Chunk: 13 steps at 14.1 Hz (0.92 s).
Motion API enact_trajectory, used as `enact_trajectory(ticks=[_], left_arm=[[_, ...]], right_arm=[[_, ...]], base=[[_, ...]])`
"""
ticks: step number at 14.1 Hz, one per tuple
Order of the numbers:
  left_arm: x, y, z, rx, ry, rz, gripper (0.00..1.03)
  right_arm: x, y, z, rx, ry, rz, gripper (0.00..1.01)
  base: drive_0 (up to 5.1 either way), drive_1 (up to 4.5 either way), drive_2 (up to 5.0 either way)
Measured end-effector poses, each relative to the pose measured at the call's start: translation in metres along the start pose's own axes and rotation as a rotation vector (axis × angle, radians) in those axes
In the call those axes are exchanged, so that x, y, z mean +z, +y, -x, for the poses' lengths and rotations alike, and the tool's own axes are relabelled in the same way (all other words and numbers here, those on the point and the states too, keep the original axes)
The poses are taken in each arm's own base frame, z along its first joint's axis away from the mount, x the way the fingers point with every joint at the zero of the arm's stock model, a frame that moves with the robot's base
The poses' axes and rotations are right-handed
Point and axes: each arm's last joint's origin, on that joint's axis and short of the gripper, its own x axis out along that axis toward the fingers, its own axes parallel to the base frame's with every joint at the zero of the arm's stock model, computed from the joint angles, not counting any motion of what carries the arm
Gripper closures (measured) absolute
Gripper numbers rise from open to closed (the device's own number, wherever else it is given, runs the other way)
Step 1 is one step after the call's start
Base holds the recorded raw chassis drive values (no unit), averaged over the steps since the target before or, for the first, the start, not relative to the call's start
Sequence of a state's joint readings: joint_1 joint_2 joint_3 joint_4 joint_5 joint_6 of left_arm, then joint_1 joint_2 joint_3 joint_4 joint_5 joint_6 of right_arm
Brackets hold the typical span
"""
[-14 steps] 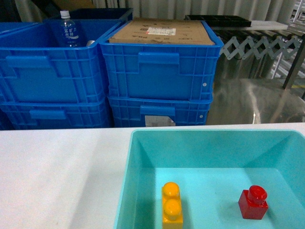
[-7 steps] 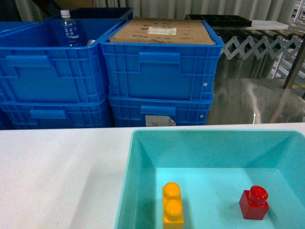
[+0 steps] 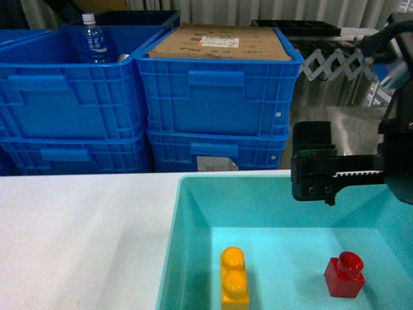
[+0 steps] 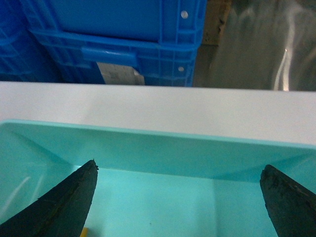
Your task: Pick red block from blue box to shelf
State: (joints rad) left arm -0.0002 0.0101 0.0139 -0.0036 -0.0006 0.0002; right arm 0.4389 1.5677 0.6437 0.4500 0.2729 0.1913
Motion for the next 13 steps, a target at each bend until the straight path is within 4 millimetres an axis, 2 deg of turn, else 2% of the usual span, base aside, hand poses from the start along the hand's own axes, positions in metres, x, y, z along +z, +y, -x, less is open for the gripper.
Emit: enact_trajectory(ticks=[2,5,8,13], left_arm=[[0.000,0.000,0.000,0.000,0.000,0.000,0.05],[0.000,0.000,0.000,0.000,0.000,0.000,0.05],[0.000,0.000,0.000,0.000,0.000,0.000,0.05],[0.000,0.000,0.000,0.000,0.000,0.000,0.05]], right_arm=[[-0.015,-0.001,-0.014,-0.070,0.041,-0.004,0.03],[-0.020,-0.007,-0.026,-0.132,0.043,-0.035,0.03],[-0.024,-0.014,-0.031,-0.128,0.065,-0.108,0.03],[-0.046,-0.015,-0.041,-0.092,0.153,-0.167,0.03]], base=[[0.0,0.00,0.0],[0.0,0.00,0.0],[0.0,0.00,0.0],[0.0,0.00,0.0]])
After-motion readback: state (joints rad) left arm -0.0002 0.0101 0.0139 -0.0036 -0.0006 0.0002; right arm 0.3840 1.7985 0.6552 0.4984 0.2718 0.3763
